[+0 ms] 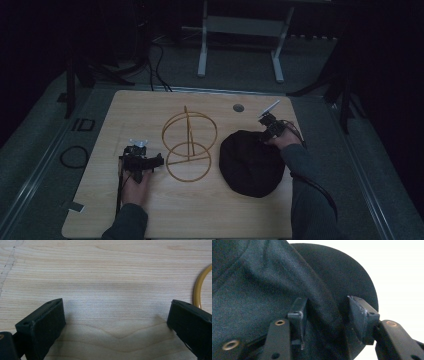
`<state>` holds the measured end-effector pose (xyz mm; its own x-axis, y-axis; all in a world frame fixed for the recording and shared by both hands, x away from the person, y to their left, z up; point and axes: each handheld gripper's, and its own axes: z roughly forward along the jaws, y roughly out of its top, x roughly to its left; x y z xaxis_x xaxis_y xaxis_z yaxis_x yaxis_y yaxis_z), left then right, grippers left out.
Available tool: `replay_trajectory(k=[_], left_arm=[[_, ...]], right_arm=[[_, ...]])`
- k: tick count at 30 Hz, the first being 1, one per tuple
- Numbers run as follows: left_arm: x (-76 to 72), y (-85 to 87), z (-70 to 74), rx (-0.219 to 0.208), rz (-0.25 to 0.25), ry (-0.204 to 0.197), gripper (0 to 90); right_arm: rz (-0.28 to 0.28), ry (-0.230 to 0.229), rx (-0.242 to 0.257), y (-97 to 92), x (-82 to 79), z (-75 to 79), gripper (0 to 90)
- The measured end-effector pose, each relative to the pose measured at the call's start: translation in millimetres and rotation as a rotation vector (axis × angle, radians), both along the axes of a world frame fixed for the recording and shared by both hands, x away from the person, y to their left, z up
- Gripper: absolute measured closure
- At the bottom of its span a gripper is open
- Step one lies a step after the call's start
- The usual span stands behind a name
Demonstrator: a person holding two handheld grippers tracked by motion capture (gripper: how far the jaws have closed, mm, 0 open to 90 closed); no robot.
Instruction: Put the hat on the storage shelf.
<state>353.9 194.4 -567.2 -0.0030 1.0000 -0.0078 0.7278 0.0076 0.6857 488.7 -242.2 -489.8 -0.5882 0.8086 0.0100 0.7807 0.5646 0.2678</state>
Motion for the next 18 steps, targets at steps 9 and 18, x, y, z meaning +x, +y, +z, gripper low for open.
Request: replay_trajectory(k=[9, 18], left_arm=[[0.0, -0.1, -0.1, -0.001, 0.001, -0.001, 1.2], [0.1, -0.1, -0.1, -0.001, 0.001, -0.001, 1.2]], right_arm=[[0.028, -0.004, -0.102, 10.5, -1.5, 2.7, 71.1], [0.016, 0.049, -0.144, 4.9, -4.8, 8.5, 77.7]])
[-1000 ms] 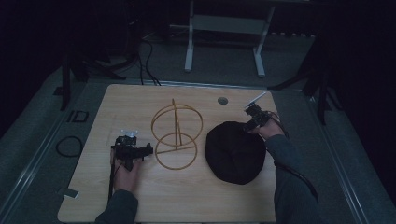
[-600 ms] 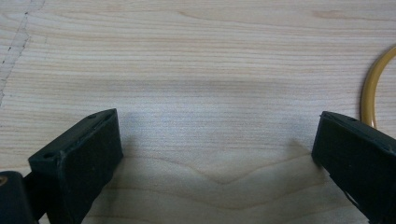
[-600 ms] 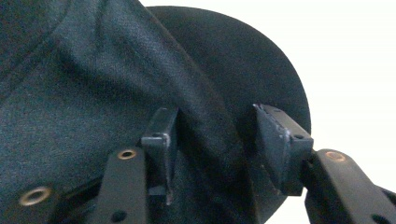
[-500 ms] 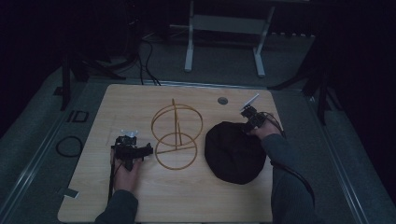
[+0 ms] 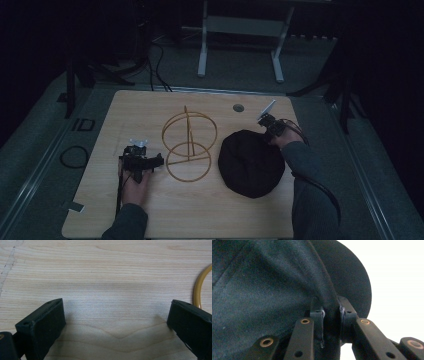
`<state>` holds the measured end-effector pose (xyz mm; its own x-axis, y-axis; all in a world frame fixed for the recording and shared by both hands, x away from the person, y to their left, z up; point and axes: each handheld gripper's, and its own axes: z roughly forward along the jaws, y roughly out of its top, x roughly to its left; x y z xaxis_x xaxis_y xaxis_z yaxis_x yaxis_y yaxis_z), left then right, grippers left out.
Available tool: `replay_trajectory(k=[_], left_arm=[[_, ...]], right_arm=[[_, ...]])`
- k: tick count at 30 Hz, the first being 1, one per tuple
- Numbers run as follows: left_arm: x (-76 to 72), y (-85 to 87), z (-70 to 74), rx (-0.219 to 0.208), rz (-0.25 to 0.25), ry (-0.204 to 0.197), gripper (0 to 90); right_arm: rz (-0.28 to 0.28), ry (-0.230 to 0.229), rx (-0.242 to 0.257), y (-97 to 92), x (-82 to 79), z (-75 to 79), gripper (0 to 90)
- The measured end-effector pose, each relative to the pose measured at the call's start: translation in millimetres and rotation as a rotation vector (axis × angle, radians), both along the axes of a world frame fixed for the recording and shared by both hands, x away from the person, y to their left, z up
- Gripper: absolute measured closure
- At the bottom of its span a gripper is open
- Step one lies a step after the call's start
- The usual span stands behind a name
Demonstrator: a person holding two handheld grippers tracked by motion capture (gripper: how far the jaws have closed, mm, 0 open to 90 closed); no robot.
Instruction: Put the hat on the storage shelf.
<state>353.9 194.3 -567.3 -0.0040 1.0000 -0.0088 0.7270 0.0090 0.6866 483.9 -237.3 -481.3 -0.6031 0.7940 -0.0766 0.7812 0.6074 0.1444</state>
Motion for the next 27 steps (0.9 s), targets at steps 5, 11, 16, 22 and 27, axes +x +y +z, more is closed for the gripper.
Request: replay_trajectory(k=[5, 11, 16, 22, 27], left_arm=[[0.0, 0.0, 0.0, 0.000, 0.000, 0.000, 1.2], [0.0, 0.0, 0.0, 0.000, 0.000, 0.000, 1.2], [0.0, 0.0, 0.0, 0.000, 0.000, 0.000, 1.2], [0.0, 0.0, 0.0, 0.000, 0.000, 0.000, 1.2], [0.0, 0.0, 0.0, 0.000, 0.000, 0.000, 1.2]], right_arm=[[-0.043, 0.036, 0.009, -8.1, -3.1, 1.8, 78.4], [-0.136, 0.079, 0.044, -20.0, -7.3, 6.7, 78.4], [-0.166, 0.087, 0.057, -22.9, -9.3, 13.8, 78.5], [-0.190, 0.109, 0.082, -26.7, -9.8, 20.9, 78.4], [-0.202, 0.120, 0.103, -29.0, -10.4, 24.2, 78.4]])
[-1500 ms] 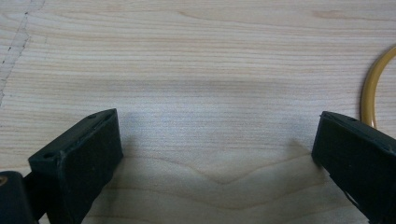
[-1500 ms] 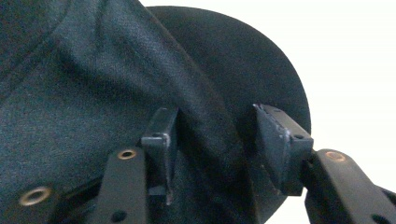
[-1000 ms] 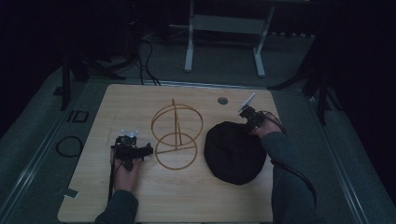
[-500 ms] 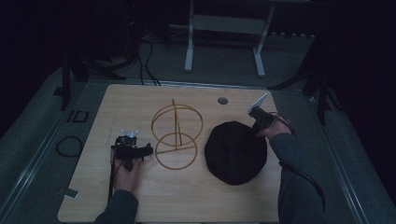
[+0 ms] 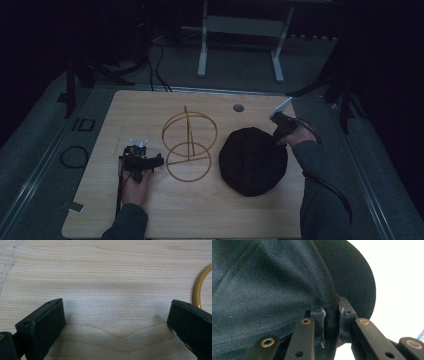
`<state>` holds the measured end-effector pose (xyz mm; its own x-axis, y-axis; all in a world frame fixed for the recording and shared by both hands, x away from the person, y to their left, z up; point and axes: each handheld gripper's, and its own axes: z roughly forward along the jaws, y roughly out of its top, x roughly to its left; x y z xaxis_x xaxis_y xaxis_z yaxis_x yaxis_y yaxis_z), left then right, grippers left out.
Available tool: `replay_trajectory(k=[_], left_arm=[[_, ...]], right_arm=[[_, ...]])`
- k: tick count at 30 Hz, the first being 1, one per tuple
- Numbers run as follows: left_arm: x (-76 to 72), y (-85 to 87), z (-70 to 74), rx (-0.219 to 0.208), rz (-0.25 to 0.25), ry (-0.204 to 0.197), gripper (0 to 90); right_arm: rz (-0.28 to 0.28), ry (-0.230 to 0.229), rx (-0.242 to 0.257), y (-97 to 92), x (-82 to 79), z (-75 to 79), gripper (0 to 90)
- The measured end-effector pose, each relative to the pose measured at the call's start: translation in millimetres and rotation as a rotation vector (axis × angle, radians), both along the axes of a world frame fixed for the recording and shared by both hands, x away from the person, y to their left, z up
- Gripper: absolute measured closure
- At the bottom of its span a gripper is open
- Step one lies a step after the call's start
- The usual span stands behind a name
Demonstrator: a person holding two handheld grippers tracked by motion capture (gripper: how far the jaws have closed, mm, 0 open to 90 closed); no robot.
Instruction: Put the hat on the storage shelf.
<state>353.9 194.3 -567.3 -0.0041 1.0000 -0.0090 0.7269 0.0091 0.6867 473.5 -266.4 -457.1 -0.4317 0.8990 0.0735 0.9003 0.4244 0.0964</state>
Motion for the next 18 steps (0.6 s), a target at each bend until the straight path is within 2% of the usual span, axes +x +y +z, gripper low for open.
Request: replay_trajectory(k=[1, 18], left_arm=[[0.0, 0.0, 0.0, 0.000, 0.000, 0.000, 1.2], [0.0, 0.0, 0.0, 0.000, 0.000, 0.000, 1.2]], right_arm=[[-0.014, 0.000, 0.013, -2.7, -1.0, 4.9, 78.4], [-0.019, -0.009, 0.049, -13.2, -6.7, 37.1, 78.3]])
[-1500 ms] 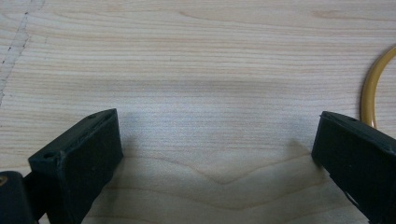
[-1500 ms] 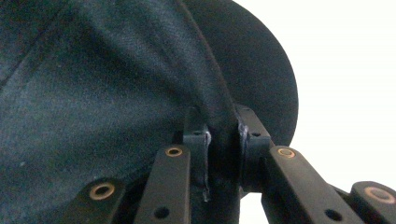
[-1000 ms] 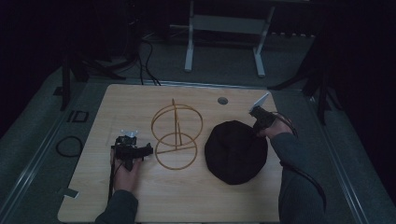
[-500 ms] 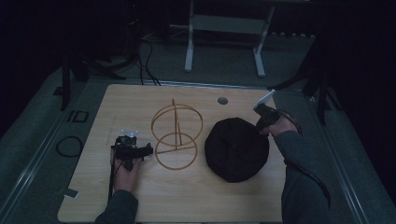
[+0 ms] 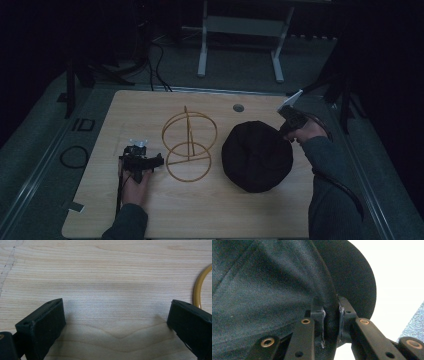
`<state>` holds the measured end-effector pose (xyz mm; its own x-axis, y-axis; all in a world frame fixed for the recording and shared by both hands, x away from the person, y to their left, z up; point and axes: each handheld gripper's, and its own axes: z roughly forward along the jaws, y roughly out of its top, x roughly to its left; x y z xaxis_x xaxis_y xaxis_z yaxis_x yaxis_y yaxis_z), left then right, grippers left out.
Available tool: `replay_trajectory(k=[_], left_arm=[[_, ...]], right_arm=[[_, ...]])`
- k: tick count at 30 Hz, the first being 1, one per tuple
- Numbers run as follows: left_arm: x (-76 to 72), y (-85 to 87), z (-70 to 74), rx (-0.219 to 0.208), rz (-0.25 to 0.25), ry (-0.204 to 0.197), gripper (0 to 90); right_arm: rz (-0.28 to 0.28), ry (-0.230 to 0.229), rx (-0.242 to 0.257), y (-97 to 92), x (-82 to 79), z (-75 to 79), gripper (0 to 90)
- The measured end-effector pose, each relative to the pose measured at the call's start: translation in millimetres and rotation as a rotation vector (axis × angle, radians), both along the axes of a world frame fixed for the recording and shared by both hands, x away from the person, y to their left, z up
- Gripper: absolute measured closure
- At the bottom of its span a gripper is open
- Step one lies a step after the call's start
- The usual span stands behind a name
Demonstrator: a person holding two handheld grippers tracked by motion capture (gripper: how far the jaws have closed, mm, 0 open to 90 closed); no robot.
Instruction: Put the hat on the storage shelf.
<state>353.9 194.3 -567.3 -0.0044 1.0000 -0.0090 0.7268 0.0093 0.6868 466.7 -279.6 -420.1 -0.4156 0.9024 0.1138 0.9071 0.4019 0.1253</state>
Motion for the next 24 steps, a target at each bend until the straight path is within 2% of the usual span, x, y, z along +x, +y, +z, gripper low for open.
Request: replay_trajectory(k=[15, 17, 19, 24], left_arm=[[0.0, 0.0, 0.1, 0.000, 0.000, 0.001, 1.2], [0.0, 0.0, 0.1, 0.000, 0.000, 0.001, 1.2], [0.0, -0.1, 0.0, -0.001, 0.001, 0.001, 1.2], [0.0, -0.1, 0.0, -0.001, 0.001, 0.001, 1.2]], right_arm=[[0.005, -0.006, 0.023, -4.6, -5.2, 33.1, 78.2], [0.005, -0.006, 0.023, -4.6, -5.2, 33.1, 78.2], [0.006, -0.013, 0.058, -4.3, -6.2, 43.6, 78.2], [0.010, -0.023, 0.071, -5.3, -7.8, 53.6, 78.2]])
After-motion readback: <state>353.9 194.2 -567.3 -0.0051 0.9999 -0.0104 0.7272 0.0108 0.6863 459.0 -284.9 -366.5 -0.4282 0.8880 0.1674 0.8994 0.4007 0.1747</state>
